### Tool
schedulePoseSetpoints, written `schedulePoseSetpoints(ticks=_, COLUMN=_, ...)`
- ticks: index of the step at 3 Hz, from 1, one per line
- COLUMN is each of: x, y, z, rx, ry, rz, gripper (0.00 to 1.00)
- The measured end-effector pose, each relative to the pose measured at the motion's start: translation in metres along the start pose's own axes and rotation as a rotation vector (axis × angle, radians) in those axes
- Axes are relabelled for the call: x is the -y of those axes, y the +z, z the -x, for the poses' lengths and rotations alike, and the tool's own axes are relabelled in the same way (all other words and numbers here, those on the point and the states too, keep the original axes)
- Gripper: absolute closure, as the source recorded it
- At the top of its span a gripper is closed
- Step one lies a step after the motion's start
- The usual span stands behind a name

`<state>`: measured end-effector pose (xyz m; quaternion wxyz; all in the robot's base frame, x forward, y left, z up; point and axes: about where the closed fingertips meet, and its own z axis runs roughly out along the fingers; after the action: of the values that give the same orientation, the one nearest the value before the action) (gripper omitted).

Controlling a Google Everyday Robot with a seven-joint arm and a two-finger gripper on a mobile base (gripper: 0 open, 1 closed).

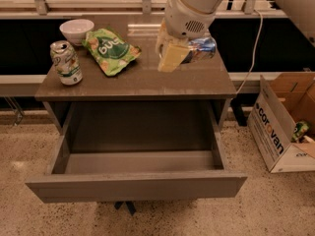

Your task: Place redbull can into top drawer

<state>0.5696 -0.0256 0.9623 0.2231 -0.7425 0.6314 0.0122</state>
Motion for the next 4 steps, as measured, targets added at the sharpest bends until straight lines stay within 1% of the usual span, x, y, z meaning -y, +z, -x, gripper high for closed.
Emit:
schedulePoseSetpoints(ticks=1, x=-0.001, y=0.001, z=0.000, rx=0.004, ry=0.001, rz=0.003, gripper=1.00)
schedulePoseSetpoints(ticks=2, x=-0.008, y=0.013, z=-0.002, rx=0.140, ry=0.034, rz=0.047, gripper=1.00)
schedulePoseSetpoints(ticks=3, x=-0.028, y=0.027, z=0.007, rx=0.342, ry=0.150, rz=0.083, gripper=1.00)
schedulePoseSetpoints(ticks=4, x=-0.069, y=0.075, z=0.035, rx=0.511, ry=0.323, rz=0.171, gripper=1.00)
